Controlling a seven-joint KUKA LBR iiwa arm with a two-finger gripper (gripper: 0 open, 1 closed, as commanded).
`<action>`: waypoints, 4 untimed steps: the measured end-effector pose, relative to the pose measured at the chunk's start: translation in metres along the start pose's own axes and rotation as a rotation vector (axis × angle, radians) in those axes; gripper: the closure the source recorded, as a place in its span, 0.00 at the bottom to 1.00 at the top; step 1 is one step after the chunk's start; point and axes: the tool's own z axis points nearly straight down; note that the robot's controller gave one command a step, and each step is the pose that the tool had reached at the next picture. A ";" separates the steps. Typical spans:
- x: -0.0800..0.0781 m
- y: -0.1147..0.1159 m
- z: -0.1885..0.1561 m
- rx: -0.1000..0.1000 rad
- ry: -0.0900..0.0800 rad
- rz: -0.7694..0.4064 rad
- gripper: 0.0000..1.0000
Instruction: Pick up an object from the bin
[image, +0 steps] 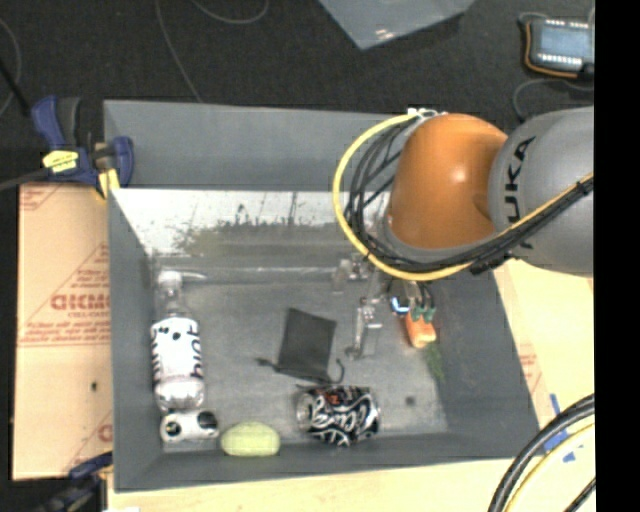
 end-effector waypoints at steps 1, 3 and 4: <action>-0.001 0.000 -0.005 0.000 -0.008 0.000 0.00; 0.008 0.064 0.080 0.000 -0.008 0.048 0.00; 0.007 0.082 0.078 -0.002 -0.008 -0.041 0.00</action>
Offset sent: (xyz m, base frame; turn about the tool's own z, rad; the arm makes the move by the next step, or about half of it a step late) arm -0.0200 0.0348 -0.0859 -0.0235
